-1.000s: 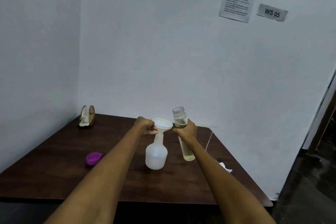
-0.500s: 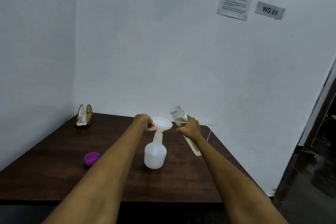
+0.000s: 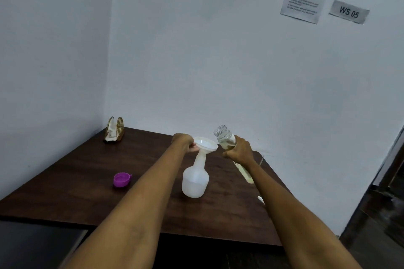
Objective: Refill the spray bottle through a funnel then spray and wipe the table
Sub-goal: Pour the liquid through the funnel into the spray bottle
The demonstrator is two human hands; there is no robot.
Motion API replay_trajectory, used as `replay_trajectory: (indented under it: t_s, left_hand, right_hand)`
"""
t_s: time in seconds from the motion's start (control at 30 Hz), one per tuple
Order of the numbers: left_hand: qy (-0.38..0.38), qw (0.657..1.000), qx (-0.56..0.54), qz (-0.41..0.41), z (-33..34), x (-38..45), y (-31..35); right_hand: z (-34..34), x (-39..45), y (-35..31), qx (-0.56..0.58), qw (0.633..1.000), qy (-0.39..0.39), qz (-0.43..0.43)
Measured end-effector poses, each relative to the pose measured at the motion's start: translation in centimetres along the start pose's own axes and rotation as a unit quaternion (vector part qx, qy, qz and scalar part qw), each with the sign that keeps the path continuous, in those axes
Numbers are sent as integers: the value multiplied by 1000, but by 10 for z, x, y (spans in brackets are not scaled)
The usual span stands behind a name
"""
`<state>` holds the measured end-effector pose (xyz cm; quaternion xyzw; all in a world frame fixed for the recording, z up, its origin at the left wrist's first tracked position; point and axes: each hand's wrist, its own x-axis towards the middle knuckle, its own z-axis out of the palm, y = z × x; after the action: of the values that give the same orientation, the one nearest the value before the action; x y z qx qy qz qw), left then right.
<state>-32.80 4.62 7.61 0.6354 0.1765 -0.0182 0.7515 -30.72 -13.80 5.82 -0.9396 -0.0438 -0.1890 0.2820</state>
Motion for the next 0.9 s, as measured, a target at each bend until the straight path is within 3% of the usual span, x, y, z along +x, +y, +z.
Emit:
replay_trajectory:
  t_s: [0.2,0.9]
  left_hand:
    - [4,1000,-12,-21,-4,2,0]
    - [33,998,40,31,-5,16,-7]
  right_hand:
    - [-3,3,-3,-31,999,-12,-12]
    - [-13,7,-4,-156,986,-41,-35]
